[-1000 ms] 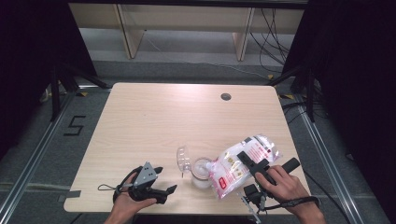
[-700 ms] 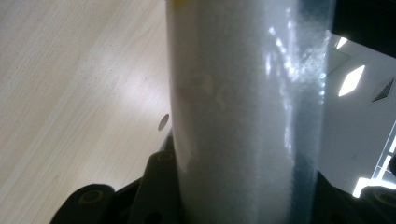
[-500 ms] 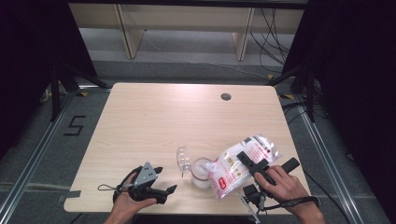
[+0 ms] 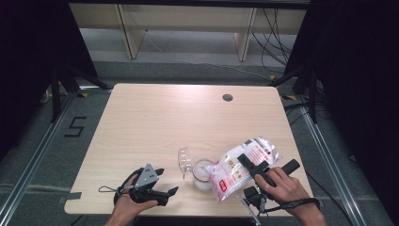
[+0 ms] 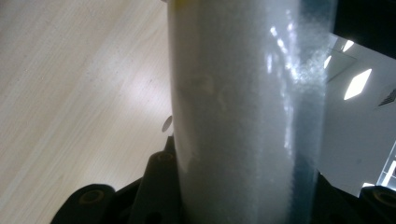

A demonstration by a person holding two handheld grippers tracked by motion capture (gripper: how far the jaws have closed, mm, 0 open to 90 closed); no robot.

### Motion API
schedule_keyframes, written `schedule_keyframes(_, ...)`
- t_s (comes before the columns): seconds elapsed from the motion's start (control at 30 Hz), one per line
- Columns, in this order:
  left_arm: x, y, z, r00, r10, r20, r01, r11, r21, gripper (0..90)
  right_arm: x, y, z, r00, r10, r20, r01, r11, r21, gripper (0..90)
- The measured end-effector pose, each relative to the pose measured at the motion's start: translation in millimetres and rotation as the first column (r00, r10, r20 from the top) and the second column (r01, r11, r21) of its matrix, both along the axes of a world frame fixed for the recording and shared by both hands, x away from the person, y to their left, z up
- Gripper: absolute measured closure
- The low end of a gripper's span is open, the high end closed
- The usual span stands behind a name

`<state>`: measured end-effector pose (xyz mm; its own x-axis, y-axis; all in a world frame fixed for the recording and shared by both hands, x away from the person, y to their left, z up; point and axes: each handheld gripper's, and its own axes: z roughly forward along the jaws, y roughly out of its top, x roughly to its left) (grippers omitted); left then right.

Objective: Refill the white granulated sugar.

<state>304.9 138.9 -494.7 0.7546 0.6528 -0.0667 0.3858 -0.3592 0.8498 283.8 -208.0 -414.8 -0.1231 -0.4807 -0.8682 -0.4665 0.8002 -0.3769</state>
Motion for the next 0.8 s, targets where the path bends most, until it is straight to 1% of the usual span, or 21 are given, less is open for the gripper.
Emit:
schedule_keyframes(0.07, 0.1, 0.0, 0.0, 1.0, -0.004, -0.003, 0.004, 1.0, 0.003, 17.9, 0.4, 0.5, -0.7, 1.0, 0.006, 0.001, -0.006, 1.0, -0.009, 72.8)
schedule_keyframes(0.1, 0.2, -0.2, -0.1, 1.0, -0.005, -0.001, 0.005, 1.0, 0.002, 18.0, 0.4, 0.1, -1.3, 0.9999, 0.006, 0.009, -0.006, 1.0, -0.002, 72.8)
schedule_keyframes(0.13, 0.2, -0.3, -0.1, 1.0, -0.005, -0.001, 0.005, 1.0, 0.002, 17.9, 0.8, -0.1, -1.0, 1.0, 0.006, 0.003, -0.006, 1.0, -0.004, 72.8)
schedule_keyframes(0.17, 0.0, -0.5, 0.0, 1.0, 0.0, 0.001, 0.0, 1.0, 0.006, 18.0, 1.8, 0.0, 0.3, 0.9999, 0.014, 0.007, -0.014, 1.0, -0.025, 72.8)
schedule_keyframes(0.2, 0.5, -0.7, -0.5, 1.0, -0.004, -0.001, 0.004, 1.0, 0.0, 17.9, 1.3, -0.1, -0.2, 1.0, 0.001, 0.001, -0.001, 1.0, -0.022, 72.8)
schedule_keyframes(0.23, 0.6, -0.6, -0.7, 1.0, -0.002, -0.003, 0.002, 1.0, 0.005, 18.0, 1.8, -0.2, -0.8, 1.0, 0.008, 0.005, -0.008, 1.0, -0.019, 72.8)
schedule_keyframes(0.3, 0.5, -0.8, -0.4, 0.9999, -0.007, -0.007, 0.007, 1.0, 0.003, 17.9, 2.6, 1.8, 0.1, 0.9997, 0.024, 0.008, -0.023, 0.999, -0.035, 72.8)
schedule_keyframes(0.33, 0.3, -1.0, -0.4, 1.0, -0.006, -0.002, 0.006, 1.0, 0.002, 18.0, 1.4, 1.1, -0.3, 1.0, 0.006, 0.004, -0.006, 1.0, -0.029, 72.9)
schedule_keyframes(0.37, 0.2, -0.8, -0.3, 1.0, -0.006, -0.002, 0.006, 1.0, 0.002, 18.0, 1.1, 1.7, 0.0, 1.0, 0.002, 0.004, -0.002, 0.999, -0.034, 72.9)
schedule_keyframes(0.6, 0.3, -1.2, -0.7, 1.0, -0.007, -0.004, 0.008, 1.0, 0.005, 17.9, 1.3, 3.6, 1.4, 0.9997, 0.016, 0.019, -0.016, 0.999, -0.039, 73.0)
schedule_keyframes(0.63, 0.3, -1.2, -0.8, 1.0, -0.007, -0.004, 0.007, 1.0, 0.006, 17.9, 0.6, 4.3, 2.2, 0.9998, 0.009, 0.017, -0.008, 0.999, -0.048, 73.0)
schedule_keyframes(0.77, 0.4, -0.9, -0.8, 1.0, -0.005, -0.004, 0.005, 1.0, 0.008, 18.0, 0.0, 5.4, 2.4, 0.9998, 0.011, 0.019, -0.01, 0.999, -0.046, 73.0)
schedule_keyframes(0.8, 0.7, -1.7, -1.8, 1.0, -0.005, -0.001, 0.005, 1.0, -0.007, 18.0, -0.6, 5.9, 3.6, 0.9997, 0.014, 0.022, -0.012, 0.998, -0.056, 73.0)
